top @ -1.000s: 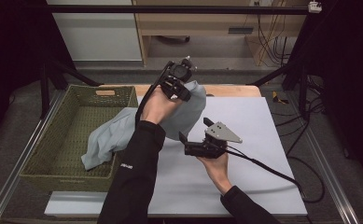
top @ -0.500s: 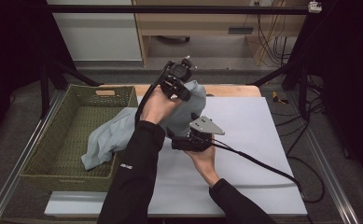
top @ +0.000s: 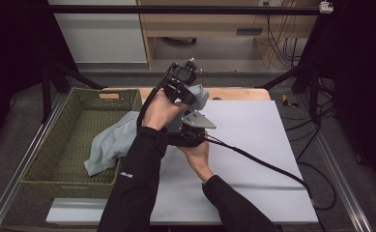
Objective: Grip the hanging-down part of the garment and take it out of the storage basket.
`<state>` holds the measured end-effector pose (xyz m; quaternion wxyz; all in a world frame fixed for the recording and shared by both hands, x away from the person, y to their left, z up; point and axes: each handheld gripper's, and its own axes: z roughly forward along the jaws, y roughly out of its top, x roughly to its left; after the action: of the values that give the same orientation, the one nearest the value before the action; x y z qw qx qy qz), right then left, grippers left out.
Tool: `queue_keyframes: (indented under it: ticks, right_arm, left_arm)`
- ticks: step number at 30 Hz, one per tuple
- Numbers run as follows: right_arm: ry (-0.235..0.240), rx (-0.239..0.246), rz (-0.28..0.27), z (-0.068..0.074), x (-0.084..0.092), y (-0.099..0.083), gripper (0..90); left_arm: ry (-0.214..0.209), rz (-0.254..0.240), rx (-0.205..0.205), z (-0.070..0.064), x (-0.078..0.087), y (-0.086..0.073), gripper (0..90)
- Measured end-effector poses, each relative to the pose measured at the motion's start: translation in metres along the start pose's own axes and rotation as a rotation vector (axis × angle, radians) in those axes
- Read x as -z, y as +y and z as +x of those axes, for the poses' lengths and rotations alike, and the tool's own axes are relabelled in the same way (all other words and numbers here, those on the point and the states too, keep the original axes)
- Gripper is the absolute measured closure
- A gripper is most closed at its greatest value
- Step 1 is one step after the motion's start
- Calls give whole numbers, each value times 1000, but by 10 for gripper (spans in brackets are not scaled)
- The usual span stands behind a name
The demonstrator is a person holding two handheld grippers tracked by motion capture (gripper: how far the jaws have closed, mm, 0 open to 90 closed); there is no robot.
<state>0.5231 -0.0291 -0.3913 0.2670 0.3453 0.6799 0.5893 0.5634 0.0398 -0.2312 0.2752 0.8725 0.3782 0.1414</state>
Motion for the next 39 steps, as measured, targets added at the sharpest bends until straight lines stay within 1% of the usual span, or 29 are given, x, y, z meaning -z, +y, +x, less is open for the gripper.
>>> queue_keyframes:
  ticks: [1, 2, 3, 6, 7, 8, 9, 10, 11, 12, 14, 15, 19, 20, 21, 22, 23, 24, 25, 26, 27, 29, 30, 31, 32, 33, 36, 37, 39]
  right_arm:
    - [18, 5, -15, 1, -3, 1, 125]
    - [18, 5, -15, 1, -3, 1, 125]
    - [25, 22, -29, 1, -5, 1, 156]
    - [37, 32, -17, 2, -6, 0, 320]
    - [36, 42, -14, 1, -7, -1, 463]
    - [36, 42, -14, 1, -7, -1, 463]
    - [38, 40, -15, 2, -7, -1, 515]
    - [31, 42, -17, 2, -7, -1, 583]
    - [33, 42, -17, 1, -6, 1, 720]
    - [33, 42, -17, 1, -6, 1, 720]
    - [47, 39, -8, -2, -5, 3, 817]
    - [58, 18, 20, -2, -3, 5, 845]
    - [63, 29, 32, -4, 0, 6, 852]
    - [61, 9, 42, -4, 2, 7, 853]
    - [59, 8, 37, -4, 2, 8, 854]
    - [63, 25, 33, -6, 4, 8, 854]
    - [65, 18, 38, -7, 7, 8, 855]
    - [68, 30, 35, -8, 9, 8, 856]
    - [69, 29, 35, -8, 12, 8, 856]
    - [71, 32, 36, -8, 15, 8, 856]
    - [75, 50, 28, -9, 23, 8, 856]
    - [80, 50, 32, -10, 26, 8, 857]
    - [69, 65, 39, -11, 30, 8, 856]
    - [83, 39, 21, -10, 34, 9, 856]
    - [85, 54, 31, -12, 37, 9, 856]
    - [86, 41, 15, -12, 40, 10, 856]
    - [103, 62, 10, -16, 55, 14, 858]
    - [102, 83, 14, -18, 58, 15, 858]
    - [109, 77, 10, -18, 61, 16, 858]
  left_arm:
    - [1, -1, 0, 0, 0, 0, 815]
    - [-2, -3, -2, 0, 1, 0, 815]
    - [-2, -4, 0, 0, 1, 0, 815]
    - [1, 2, -3, 0, 1, -1, 815]
    - [0, 0, -3, -1, 1, -1, 815]
    - [1, 2, -4, -1, 2, -1, 815]
    - [1, 2, -4, -1, 2, -1, 815]
    - [3, 3, -4, 0, 2, -1, 815]
    - [3, 3, -5, 0, 2, -1, 815]
    - [4, 5, -5, 0, 2, -1, 815]
    - [4, 6, -6, 0, 2, -2, 815]
    - [7, 3, -4, 0, 2, -2, 815]
    - [11, -2, -2, 2, 4, -2, 815]
    - [12, -3, -2, 2, 5, -2, 815]
    - [17, -6, -2, 3, 5, -2, 815]
    - [19, -5, 0, 3, 6, -2, 815]
    - [24, -6, -1, 3, 6, -2, 815]
    - [27, -7, -2, 3, 6, -1, 815]
    - [27, -6, -1, 3, 6, -1, 815]
    - [28, -3, -1, 3, 6, -1, 815]
    - [30, -3, -1, 3, 6, -1, 815]
    - [28, -4, 2, 3, 6, -1, 815]
    - [30, -3, 2, 3, 6, -1, 816]
    - [27, -4, 4, 3, 6, -1, 816]
    - [27, -5, 2, 2, 6, 0, 816]
    - [28, -1, -1, 3, 6, 0, 816]
    - [29, 3, -2, 3, 7, 0, 816]
    - [27, 2, -5, 3, 8, -1, 816]
    - [24, -7, 6, 4, 9, -1, 816]
